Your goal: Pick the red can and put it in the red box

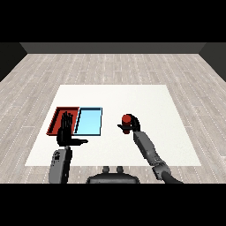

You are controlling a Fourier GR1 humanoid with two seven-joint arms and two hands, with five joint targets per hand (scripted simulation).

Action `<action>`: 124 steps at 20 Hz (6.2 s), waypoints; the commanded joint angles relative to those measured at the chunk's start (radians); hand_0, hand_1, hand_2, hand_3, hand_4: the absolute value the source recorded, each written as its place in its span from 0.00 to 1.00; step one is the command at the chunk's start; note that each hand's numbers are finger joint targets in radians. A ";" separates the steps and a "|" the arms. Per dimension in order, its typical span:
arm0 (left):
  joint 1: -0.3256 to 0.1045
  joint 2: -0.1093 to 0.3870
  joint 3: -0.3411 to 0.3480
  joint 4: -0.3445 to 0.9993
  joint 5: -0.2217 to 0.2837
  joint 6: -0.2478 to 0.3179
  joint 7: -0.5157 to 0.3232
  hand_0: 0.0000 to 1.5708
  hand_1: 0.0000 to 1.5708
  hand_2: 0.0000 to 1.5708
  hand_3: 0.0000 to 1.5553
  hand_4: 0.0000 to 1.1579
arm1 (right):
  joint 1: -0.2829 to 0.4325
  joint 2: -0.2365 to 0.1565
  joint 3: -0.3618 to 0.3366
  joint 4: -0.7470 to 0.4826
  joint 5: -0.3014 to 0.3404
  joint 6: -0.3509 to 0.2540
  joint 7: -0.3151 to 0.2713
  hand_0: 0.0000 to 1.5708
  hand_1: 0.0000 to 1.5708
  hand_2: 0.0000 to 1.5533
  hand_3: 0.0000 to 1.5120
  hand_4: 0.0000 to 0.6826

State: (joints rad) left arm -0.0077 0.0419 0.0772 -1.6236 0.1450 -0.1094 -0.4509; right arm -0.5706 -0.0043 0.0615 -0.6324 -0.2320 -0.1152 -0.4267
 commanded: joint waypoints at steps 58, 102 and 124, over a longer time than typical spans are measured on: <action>-0.220 -0.042 -0.375 0.235 -0.084 0.233 0.184 0.00 0.00 0.00 0.00 0.00 | 0.199 0.004 0.273 -0.907 0.131 -0.267 0.164 0.92 0.92 0.93 0.92 0.93; -0.389 -0.042 -0.651 0.403 0.241 0.675 0.120 1.00 1.00 1.00 0.96 0.97 | 0.045 0.004 0.484 -0.834 -0.046 -0.445 0.127 0.96 0.96 0.94 0.92 0.95; -0.406 -0.042 -0.657 0.435 0.298 0.731 -0.082 1.00 1.00 1.00 0.97 0.99 | 0.149 -0.035 0.482 -0.934 0.074 -0.414 0.287 0.00 0.00 0.00 0.00 0.00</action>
State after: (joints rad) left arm -0.3861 0.0041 -0.5486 -1.1926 0.4049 0.5874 -0.4855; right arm -0.4359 -0.0079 0.5550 -1.5112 -0.2009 -0.5321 -0.2347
